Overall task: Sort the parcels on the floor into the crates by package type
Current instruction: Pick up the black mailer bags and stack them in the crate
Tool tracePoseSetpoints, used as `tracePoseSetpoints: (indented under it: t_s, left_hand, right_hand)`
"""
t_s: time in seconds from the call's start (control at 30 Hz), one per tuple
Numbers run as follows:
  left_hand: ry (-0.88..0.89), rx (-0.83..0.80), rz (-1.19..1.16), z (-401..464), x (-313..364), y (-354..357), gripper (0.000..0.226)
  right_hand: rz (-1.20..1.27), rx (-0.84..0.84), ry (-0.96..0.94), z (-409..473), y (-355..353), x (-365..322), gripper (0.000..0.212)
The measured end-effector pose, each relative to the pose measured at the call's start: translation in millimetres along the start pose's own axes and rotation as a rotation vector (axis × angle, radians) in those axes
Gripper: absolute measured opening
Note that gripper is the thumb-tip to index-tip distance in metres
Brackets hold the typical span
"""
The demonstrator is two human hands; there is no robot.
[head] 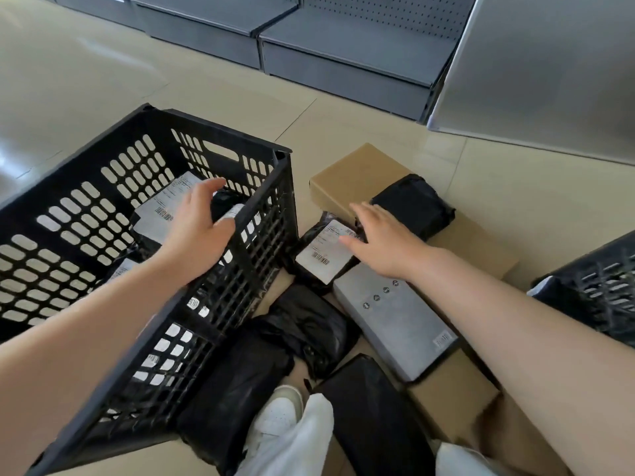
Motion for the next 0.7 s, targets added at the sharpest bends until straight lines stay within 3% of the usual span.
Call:
tracePoseSetpoints:
  t_s: [0.2,0.37,0.57,0.7]
  left_hand:
    - [0.352,-0.093,0.223,5.0,55.3,55.0,0.061]
    - [0.535,-0.388,0.331,-24.2,67.2,136.3,0.054]
    - [0.514,-0.647,0.580,-39.8,51.7,217.7,0.061]
    - [0.641,-0.684,0.759,-33.1,51.8,237.5,0.073]
  right_hand:
    - [0.021,0.005,0.177,-16.3,-2.1,81.4,0.066]
    - [0.084,0.022,0.304,-36.3,16.9,137.1,0.056]
    - [0.089,-0.060,0.392,-53.6,55.2,178.0,0.047]
    - [0.075,-0.080,0.402,-55.4,69.2,183.0,0.053]
Point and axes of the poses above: each hand's wrist, its own z-axis towards the middle knuckle, its own y-axis out of the palm, x = y × z, the point moved 6 cm from there along z, towards the middle knuckle, and after that the axes turned 11 degrees about x, right-handed, at the moved point
